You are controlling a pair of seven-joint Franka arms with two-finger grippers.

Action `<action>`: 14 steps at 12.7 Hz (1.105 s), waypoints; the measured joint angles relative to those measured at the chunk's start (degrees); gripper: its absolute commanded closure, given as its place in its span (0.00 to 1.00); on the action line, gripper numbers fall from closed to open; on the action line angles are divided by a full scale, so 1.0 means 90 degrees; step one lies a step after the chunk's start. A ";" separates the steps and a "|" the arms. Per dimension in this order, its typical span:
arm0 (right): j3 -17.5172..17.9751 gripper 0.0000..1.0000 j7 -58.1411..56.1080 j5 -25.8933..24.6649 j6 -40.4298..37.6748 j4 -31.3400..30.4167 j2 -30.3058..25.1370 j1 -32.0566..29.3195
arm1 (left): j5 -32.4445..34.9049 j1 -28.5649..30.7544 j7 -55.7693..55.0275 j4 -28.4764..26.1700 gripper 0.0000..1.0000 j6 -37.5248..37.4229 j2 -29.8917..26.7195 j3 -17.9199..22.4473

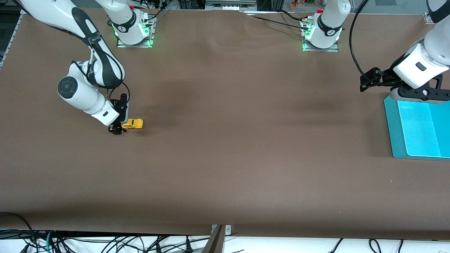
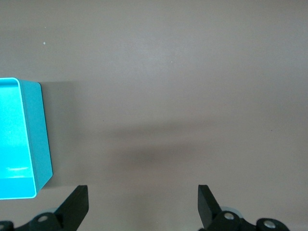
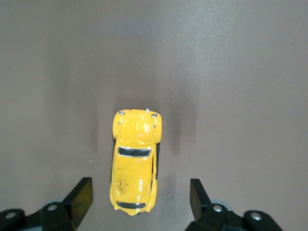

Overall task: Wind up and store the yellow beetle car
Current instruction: 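Close the right gripper around the yellow car's body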

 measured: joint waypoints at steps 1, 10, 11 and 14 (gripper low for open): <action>0.0005 0.29 -0.0001 0.0000 0.0090 -0.0001 0.0057 0.0002 | 0.0000 0.0000 0.0000 0.0000 0.00 0.0000 0.0000 0.0001; 0.0016 0.99 -0.0007 -0.0001 0.0301 -0.0005 0.0218 0.0006 | 0.0000 0.0027 0.0054 0.0000 0.00 0.0000 0.0000 0.0004; 0.0017 0.99 -0.0002 -0.0001 0.0299 -0.0004 0.0218 0.0006 | 0.0000 0.0032 0.0059 0.0000 0.00 0.0000 0.0000 0.0006; 0.0032 0.99 0.0148 -0.0001 0.0153 0.0046 0.0217 0.0006 | 0.0000 0.0039 0.0064 0.0000 0.00 0.0000 0.0000 0.0011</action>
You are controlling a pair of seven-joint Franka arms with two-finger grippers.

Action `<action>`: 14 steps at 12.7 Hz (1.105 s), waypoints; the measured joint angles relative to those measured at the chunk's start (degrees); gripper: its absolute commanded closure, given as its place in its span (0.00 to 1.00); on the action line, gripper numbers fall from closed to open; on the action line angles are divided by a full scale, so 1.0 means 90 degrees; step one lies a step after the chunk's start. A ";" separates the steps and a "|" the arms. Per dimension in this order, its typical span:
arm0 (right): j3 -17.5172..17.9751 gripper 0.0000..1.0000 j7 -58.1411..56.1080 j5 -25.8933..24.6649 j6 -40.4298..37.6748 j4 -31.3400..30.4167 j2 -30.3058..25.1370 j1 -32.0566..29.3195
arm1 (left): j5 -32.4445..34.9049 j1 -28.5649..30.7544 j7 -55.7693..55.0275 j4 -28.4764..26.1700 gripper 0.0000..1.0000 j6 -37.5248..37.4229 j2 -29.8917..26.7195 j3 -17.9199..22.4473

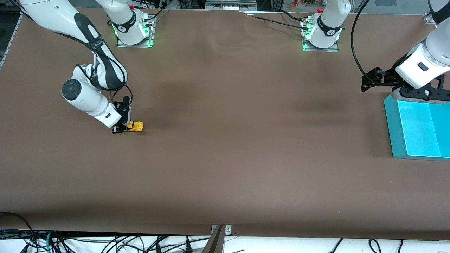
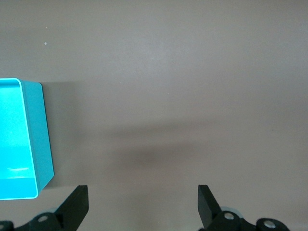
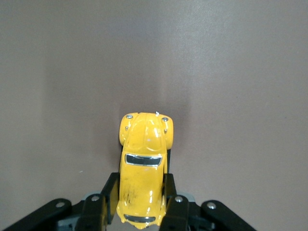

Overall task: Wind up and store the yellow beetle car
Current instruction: 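Close the right gripper around the yellow car's body, then drag the car backward along the table with the right gripper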

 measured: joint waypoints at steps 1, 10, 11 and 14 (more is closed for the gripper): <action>0.0002 0.99 0.0007 0.0000 -0.0037 0.0004 0.0003 0.0000 | 0.0000 0.0000 0.0001 0.0000 0.00 0.0000 0.0000 0.0000; -0.0096 0.98 -0.0750 0.0001 -0.0065 -0.0009 -0.0001 -0.0426 | 0.0000 0.0026 0.0002 0.0000 0.00 0.0000 0.0000 0.0000; -0.0139 0.98 -0.0969 0.0002 -0.0065 -0.0011 -0.0007 -0.0564 | 0.0000 0.0028 0.0002 0.0000 0.00 0.0000 0.0000 0.0000; -0.0318 0.98 -0.1697 0.0007 -0.0044 0.0003 -0.0014 -0.1017 | 0.0000 0.0031 0.0002 0.0000 0.00 0.0000 0.0000 0.0000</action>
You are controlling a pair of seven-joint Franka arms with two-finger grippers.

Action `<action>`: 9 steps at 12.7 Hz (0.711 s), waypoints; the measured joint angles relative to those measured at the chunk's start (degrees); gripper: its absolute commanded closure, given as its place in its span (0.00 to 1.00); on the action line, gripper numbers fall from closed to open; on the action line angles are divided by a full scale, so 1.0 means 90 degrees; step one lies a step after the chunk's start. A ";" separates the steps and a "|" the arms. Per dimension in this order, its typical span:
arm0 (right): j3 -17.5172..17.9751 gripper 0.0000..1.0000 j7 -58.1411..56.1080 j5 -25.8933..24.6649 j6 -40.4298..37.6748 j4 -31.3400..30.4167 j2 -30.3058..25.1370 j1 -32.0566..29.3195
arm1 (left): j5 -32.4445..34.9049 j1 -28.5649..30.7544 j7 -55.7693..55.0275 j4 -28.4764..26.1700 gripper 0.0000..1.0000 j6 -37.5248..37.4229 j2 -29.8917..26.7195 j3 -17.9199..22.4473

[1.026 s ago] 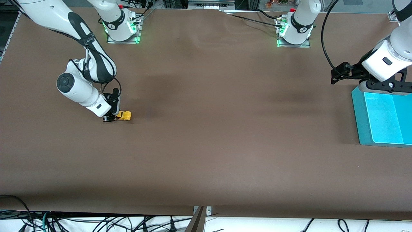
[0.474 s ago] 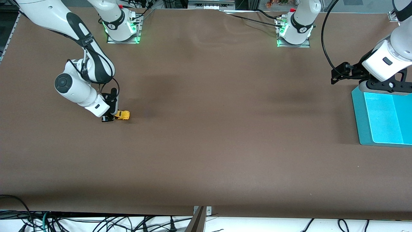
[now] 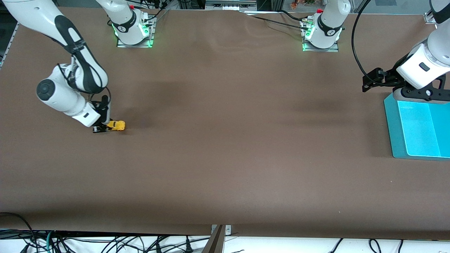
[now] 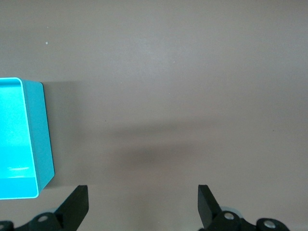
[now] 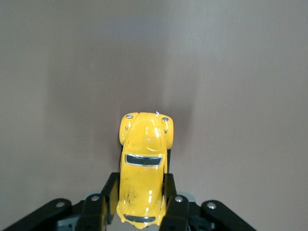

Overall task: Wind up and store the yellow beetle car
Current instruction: 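Drag the car backward along the table with the right gripper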

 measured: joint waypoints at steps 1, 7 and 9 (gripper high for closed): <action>-0.0020 0.98 -0.0285 0.0001 0.0025 0.0009 0.0009 -0.0246 | 0.0000 0.0001 0.0000 0.0000 0.00 0.0000 0.0000 0.0000; -0.0189 0.50 -0.0986 0.0048 -0.0006 0.0062 0.0024 -0.0767 | 0.0000 0.0008 0.0000 0.0000 0.00 0.0000 0.0001 0.0000; -0.0185 0.00 -0.0937 0.0048 -0.0308 0.0112 0.0046 -0.0767 | 0.0000 0.0037 0.0000 -0.0006 0.00 -0.0009 0.0008 0.0000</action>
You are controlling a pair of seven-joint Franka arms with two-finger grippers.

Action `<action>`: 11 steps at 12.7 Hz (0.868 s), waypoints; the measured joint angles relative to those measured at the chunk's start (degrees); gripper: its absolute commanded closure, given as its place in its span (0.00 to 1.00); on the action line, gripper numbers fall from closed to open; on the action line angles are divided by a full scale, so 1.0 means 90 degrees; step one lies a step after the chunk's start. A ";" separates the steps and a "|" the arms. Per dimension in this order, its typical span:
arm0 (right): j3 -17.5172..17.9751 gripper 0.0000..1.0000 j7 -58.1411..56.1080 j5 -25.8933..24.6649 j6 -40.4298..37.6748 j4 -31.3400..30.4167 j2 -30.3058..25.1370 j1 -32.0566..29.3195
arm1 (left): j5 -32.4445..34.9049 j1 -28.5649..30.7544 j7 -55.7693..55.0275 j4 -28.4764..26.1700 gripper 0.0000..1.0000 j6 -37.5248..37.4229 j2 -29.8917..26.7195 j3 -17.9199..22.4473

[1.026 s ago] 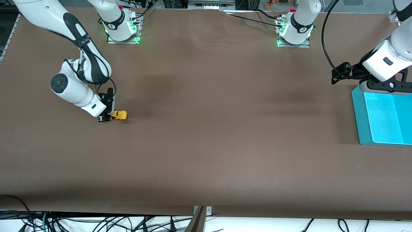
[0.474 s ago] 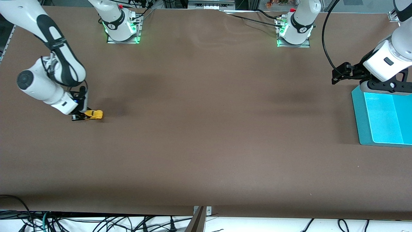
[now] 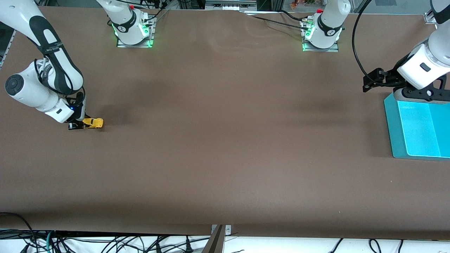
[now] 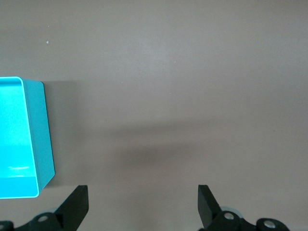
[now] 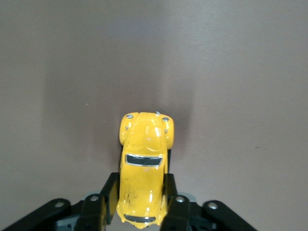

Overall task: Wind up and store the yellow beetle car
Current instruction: 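Drag the car backward along the table with the right gripper, then open the right gripper to release the car and raise it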

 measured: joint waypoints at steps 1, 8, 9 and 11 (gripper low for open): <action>0.0035 0.00 0.0026 0.0000 -0.0225 0.0064 0.0020 0.0000 | 0.0000 0.0011 0.0000 -0.0001 0.00 -0.0001 0.0003 0.0000; 0.0992 0.00 0.1412 -0.0177 -0.3222 0.2159 -0.0381 0.0060 | -0.0015 0.0014 0.0000 -0.0004 0.00 -0.0003 0.0009 -0.0013; 0.1049 0.00 0.1617 -0.0272 -0.3407 0.2303 -0.0632 0.0060 | -0.0054 0.0011 0.0000 -0.0013 0.00 -0.0008 0.0022 -0.0021; 0.1113 0.00 0.2228 -0.0312 -0.3562 0.2376 -0.1257 0.0089 | -0.0084 0.0011 0.0000 -0.0038 0.00 -0.0017 0.0090 -0.0025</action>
